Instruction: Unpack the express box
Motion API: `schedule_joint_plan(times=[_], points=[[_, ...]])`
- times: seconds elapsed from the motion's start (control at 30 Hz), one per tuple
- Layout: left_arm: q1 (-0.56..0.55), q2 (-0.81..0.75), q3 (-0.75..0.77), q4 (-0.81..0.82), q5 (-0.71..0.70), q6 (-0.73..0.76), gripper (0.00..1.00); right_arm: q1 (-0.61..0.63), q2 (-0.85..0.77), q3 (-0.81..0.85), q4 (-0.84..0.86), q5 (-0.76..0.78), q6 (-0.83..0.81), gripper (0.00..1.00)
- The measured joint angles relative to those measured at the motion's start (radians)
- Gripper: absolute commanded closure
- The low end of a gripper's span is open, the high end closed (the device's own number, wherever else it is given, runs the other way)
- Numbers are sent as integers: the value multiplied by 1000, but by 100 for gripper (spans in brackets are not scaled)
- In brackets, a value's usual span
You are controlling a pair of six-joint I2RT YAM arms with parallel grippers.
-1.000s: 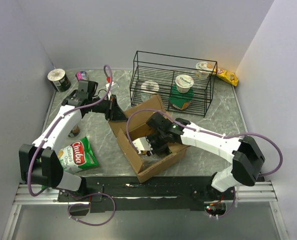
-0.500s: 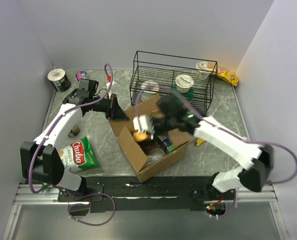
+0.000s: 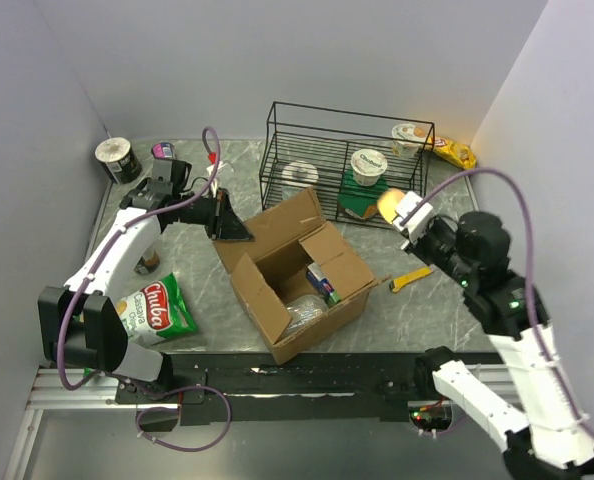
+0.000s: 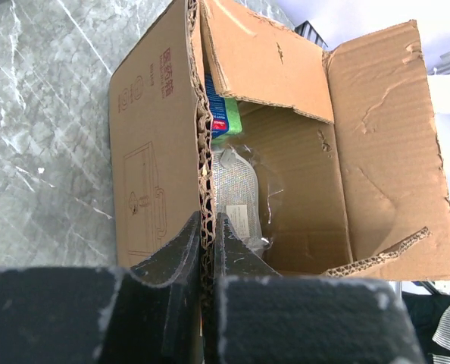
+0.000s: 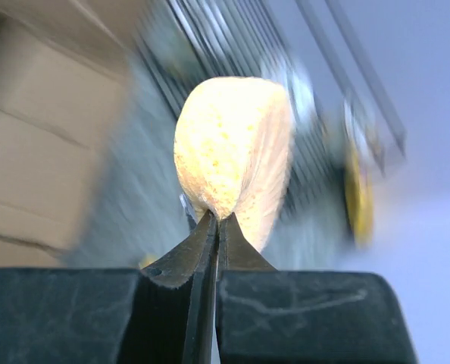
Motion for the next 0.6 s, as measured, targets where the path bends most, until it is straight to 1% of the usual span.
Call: schedule_joint_plan(times=[0.1,0.2,0.3,0.4,0.47,0.5,0.53,0.57,0.6], points=[[1,-2,0,-1,-1,-1,99,-135,-70,-209,19,131,-6,100],[1,-8,0,-3,-6,0,99,-252,-97,-363,18,205,-23,100],[1,-13,0,-4,-15,0,99,-354,-87,-451,11,253,-35,100],[1,-15,0,-3,-20,0,99,-449,-19,-507,20,292,-42,99],[1,-15,0,-3,-22,0,99,-493,46,-534,31,310,-43,64],[1,-15,1,-3,-23,0,99,-507,75,-539,32,312,-36,48],[1,-15,1,-3,-23,0,99,-520,122,-541,31,309,-31,41],[1,-15,2,-4,-23,-1,99,-526,167,-541,27,301,-20,36],[1,-14,4,-4,-23,-1,99,-526,189,-538,20,285,-2,28]])
